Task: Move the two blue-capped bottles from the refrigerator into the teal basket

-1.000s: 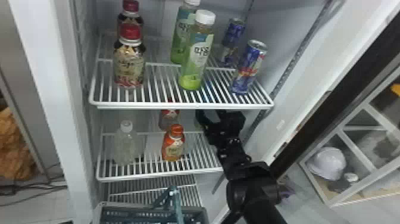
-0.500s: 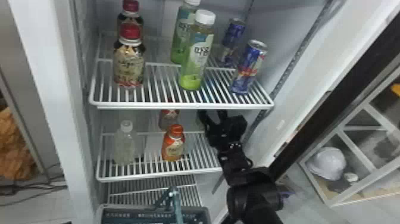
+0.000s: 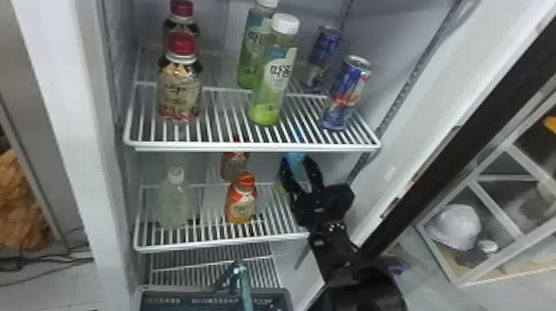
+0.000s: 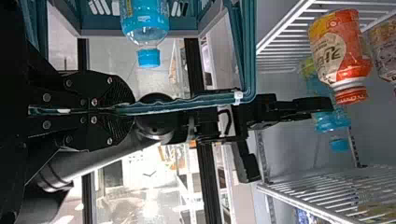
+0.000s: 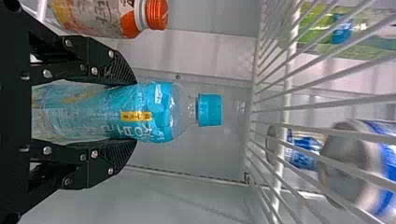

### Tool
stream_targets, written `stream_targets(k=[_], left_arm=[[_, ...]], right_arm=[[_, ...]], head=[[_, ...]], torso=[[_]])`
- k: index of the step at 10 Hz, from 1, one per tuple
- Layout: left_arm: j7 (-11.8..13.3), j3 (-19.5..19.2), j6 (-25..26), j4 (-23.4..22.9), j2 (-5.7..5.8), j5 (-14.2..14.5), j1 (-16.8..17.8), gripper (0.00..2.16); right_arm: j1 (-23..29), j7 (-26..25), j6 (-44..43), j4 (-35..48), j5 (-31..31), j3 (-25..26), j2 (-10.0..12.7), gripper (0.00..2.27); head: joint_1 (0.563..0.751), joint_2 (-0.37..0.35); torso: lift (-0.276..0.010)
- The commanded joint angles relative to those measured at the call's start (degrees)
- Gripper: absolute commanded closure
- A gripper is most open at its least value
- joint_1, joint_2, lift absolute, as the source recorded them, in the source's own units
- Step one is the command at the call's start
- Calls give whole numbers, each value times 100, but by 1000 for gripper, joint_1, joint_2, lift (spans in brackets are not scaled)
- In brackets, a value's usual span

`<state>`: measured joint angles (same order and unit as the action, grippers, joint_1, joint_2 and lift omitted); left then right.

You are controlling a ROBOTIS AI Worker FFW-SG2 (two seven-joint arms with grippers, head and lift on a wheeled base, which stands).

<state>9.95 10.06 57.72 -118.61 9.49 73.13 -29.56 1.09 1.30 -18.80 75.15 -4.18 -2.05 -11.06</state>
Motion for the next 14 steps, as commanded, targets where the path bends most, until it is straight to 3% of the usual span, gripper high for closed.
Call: stream_targets(k=[1, 14], left_arm=[[7, -4, -7, 0, 0, 9, -11, 1107], [7, -31, -21, 0, -9, 9, -39, 1108]], right_arm=[[454, 28, 136, 606, -22, 82, -28, 742], [3379, 705, 1303, 4079, -127, 706, 60, 742]], head=[[695, -350], [695, -350]], torso=[[-136], [-136]])
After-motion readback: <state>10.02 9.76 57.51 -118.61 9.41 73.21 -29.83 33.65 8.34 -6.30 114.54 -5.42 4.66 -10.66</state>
